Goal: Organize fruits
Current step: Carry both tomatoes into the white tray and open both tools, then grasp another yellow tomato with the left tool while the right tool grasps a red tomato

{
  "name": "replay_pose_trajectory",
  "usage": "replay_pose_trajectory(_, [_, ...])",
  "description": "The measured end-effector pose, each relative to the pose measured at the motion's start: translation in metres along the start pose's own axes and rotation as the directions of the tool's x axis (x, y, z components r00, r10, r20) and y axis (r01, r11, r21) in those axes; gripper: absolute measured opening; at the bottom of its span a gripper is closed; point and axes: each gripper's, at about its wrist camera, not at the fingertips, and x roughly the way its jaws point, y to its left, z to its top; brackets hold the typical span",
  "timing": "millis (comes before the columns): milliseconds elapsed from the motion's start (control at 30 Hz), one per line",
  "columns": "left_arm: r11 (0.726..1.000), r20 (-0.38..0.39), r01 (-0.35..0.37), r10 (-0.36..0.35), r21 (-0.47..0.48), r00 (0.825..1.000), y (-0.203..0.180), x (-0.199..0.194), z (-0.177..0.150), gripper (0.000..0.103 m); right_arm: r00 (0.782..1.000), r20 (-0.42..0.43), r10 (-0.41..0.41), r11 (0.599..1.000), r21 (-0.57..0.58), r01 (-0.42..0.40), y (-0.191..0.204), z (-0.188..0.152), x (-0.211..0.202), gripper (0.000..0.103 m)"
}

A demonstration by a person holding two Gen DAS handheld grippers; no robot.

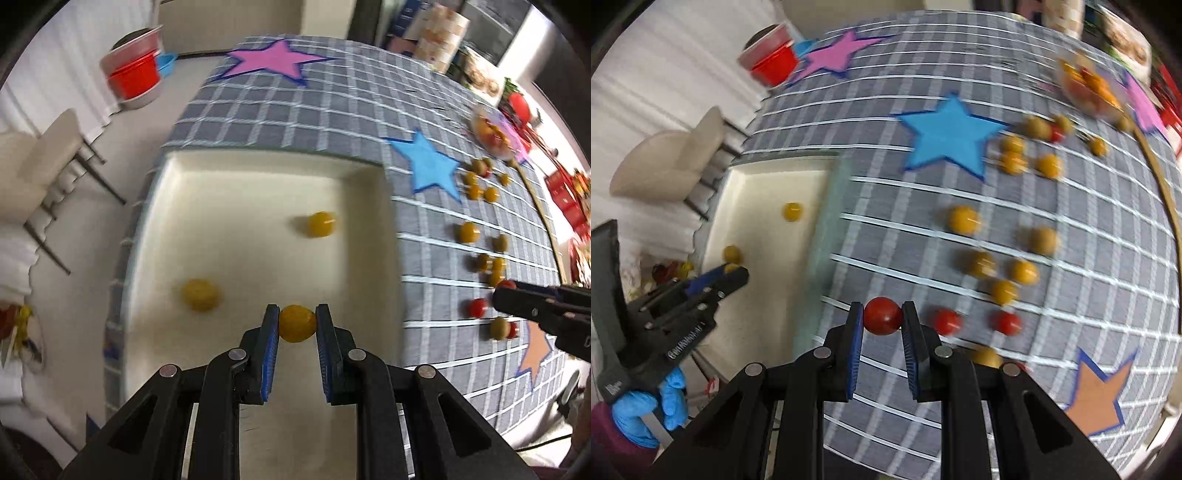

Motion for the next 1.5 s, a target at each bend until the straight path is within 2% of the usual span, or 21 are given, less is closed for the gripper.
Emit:
replay_pose_trajectory(267, [0.994, -0.018, -0.083, 0.082, -0.073, 0.996, 0.044, 0.010, -0.017, 0.021, 0.998, -0.054, 0.040, 0.993, -0.107, -0.046, 0.067, 0.023, 0.037, 0.022])
replay_pose_trajectory(533, [0.984, -0.045, -0.135, 0.131, -0.119, 0.990, 0.067, 0.027, -0.025, 0.021, 0.992, -0.122, 0.028, 0.985, -0.165, -0.048, 0.106, 0.038, 0.082, 0.022])
replay_pose_trajectory(900, [0.984, -0.041, -0.146, 0.142, -0.099, 0.989, 0.071, 0.034, -0.026, 0.021, 0.986, -0.166, -0.003, 0.986, -0.164, -0.025, 0.122, 0.049, 0.119, 0.023])
replay_pose_trajectory(1200, [0.983, -0.047, -0.160, 0.157, -0.088, 0.987, 0.067, 0.033, -0.025, 0.022, 0.987, -0.163, -0.013, 0.982, -0.188, -0.018, 0.139, 0.055, 0.131, 0.024])
replay_pose_trajectory(1233, [0.983, -0.048, -0.162, 0.158, -0.087, 0.986, 0.066, 0.033, -0.025, 0.023, 0.986, -0.165, -0.011, 0.982, -0.186, -0.021, 0.138, 0.056, 0.131, 0.027])
replay_pose_trajectory(1267, [0.983, -0.048, -0.162, 0.158, -0.086, 0.986, 0.065, 0.032, -0.025, 0.038, 0.986, -0.168, -0.009, 0.982, -0.186, -0.023, 0.137, 0.056, 0.130, 0.029])
replay_pose_trajectory(1300, [0.983, -0.049, -0.161, 0.158, -0.084, 0.986, 0.064, 0.032, -0.025, 0.055, 0.986, -0.169, -0.007, 0.982, -0.187, -0.025, 0.135, 0.056, 0.128, 0.039])
replay_pose_trajectory(1333, [0.984, -0.037, -0.153, 0.150, -0.087, 0.988, 0.064, 0.030, -0.025, 0.069, 0.986, -0.168, -0.008, 0.981, -0.190, -0.024, 0.135, 0.056, 0.128, 0.053])
replay_pose_trajectory(1400, [0.984, -0.009, -0.165, 0.165, -0.068, 0.986, 0.060, 0.024, -0.025, 0.069, 0.987, -0.159, -0.005, 0.981, -0.193, -0.027, 0.130, 0.054, 0.120, 0.072])
replay_pose_trajectory(1500, [0.984, -0.026, -0.172, 0.171, -0.046, 0.985, 0.056, 0.024, -0.024, 0.069, 0.991, -0.130, 0.011, 0.982, -0.186, -0.035, 0.126, 0.054, 0.110, 0.080])
